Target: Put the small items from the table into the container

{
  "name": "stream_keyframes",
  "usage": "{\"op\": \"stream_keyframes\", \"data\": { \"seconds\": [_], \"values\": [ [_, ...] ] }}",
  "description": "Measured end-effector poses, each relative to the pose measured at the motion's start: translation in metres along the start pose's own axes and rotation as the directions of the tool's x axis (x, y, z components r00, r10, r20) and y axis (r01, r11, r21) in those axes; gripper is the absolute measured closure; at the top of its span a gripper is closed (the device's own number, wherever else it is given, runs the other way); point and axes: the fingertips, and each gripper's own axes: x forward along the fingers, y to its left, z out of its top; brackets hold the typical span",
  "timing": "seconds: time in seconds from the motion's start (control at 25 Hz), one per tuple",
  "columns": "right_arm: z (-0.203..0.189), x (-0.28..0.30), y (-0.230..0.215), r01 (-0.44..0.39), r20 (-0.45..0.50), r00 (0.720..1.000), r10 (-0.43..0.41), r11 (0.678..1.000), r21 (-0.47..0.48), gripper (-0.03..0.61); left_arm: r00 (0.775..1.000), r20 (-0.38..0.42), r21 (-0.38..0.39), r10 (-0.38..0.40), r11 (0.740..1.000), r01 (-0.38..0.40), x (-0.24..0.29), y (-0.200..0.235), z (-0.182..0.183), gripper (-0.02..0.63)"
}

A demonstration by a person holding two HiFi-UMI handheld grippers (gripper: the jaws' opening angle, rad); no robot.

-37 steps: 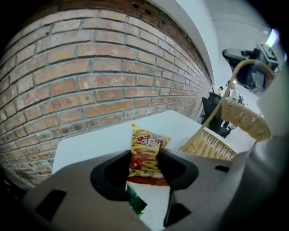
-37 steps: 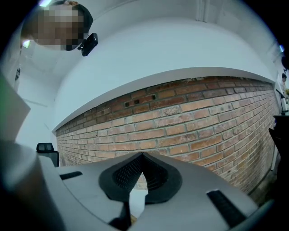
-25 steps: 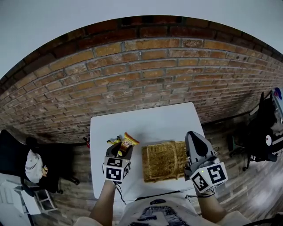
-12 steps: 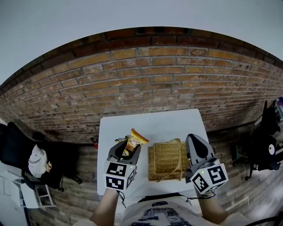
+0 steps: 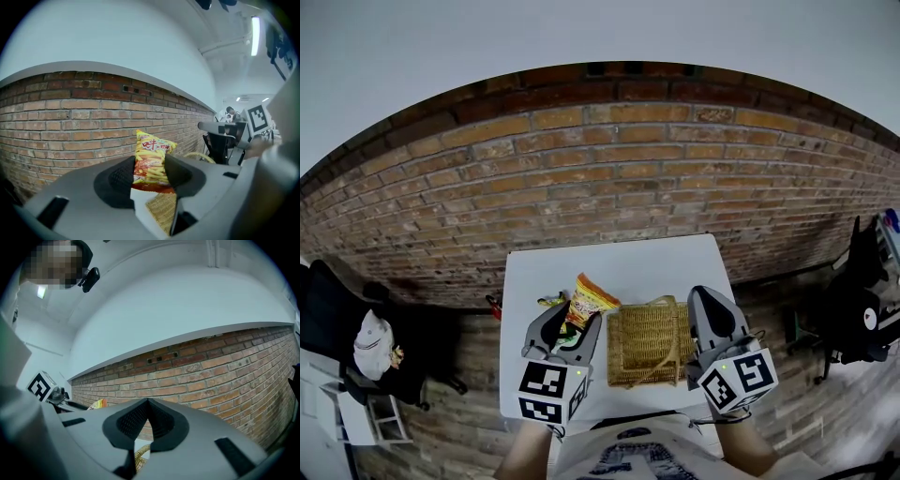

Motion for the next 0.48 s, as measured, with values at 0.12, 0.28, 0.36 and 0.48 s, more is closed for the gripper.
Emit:
{"op": "stream_keyframes", "data": {
  "seconds": [0.12,0.28,0.36,0.48],
  "values": [
    [0.000,0.000,-0.003,0.005,0.006,1.000,-0.005,1.000,0.002,0.560,1.000,0.004,0.001,-0.022,1.000,0.022,0.005,-0.006,0.000,0.377],
    [0.000,-0.001,-0.006,0.009,0.011,1.000,-0.009,1.000,0.002,0.560,0.999,0.006,0.005,-0.040,0.999,0.040,0.012,-0.013,0.001,0.377],
    [0.001,0.000,-0.009,0.012,0.013,1.000,-0.012,1.000,0.000,0.560,0.999,0.005,0.004,-0.054,0.999,0.054,0.016,-0.016,0.001,0.377],
    [-0.001,-0.002,-0.013,0.017,0.013,1.000,-0.017,1.000,0.004,0.560,0.997,-0.003,-0.005,-0.078,0.997,0.077,0.022,-0.024,-0.003,0.377]
  ]
}}
